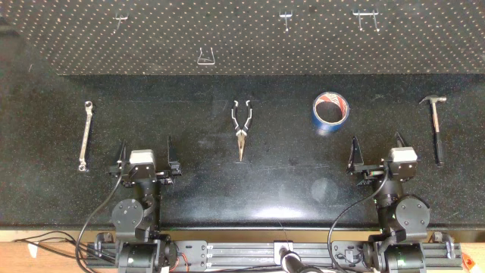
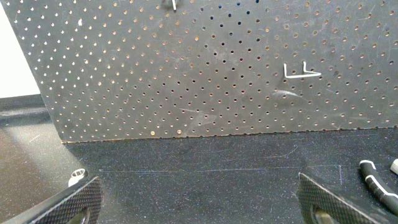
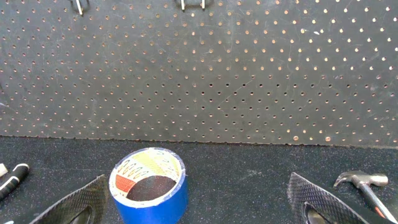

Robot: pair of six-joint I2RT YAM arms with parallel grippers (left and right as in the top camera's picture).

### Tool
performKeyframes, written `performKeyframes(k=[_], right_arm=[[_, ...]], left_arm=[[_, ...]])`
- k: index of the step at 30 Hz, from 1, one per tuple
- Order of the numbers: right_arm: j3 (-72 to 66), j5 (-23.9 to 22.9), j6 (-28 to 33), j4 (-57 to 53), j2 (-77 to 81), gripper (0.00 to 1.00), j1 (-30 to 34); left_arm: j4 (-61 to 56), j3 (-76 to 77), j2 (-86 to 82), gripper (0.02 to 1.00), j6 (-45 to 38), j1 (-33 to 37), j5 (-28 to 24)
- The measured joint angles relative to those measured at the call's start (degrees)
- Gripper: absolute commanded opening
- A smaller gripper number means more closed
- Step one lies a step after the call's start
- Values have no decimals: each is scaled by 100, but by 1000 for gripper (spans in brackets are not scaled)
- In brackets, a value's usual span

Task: Place Tools Onto Pegboard

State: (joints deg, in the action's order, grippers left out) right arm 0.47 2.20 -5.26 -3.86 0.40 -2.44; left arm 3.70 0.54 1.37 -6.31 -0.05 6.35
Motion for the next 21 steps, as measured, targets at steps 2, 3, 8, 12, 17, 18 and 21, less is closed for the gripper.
performKeyframes(k=[2, 3, 8, 12, 17, 18, 21], right_arm=[[0, -2, 0, 0, 0, 936, 0], [0, 0, 0, 0, 0, 939, 0], [0, 0, 0, 0, 0, 936, 0], [0, 0, 0, 0, 0, 936, 0], [0, 0, 0, 0, 0, 936, 0], [0, 0, 0, 0, 0, 936, 0], [0, 0, 0, 0, 2, 936, 0]], left_arm=[[0, 0, 0, 993, 0, 0, 0], [0, 0, 0, 996, 0, 0, 0], [0, 0, 0, 998, 0, 0, 0], [0, 0, 0, 996, 0, 0, 2], [0, 0, 0, 993, 0, 0, -20], [-4, 0, 0, 996, 0, 0, -20], [-256, 365, 957, 993, 17, 111, -39]])
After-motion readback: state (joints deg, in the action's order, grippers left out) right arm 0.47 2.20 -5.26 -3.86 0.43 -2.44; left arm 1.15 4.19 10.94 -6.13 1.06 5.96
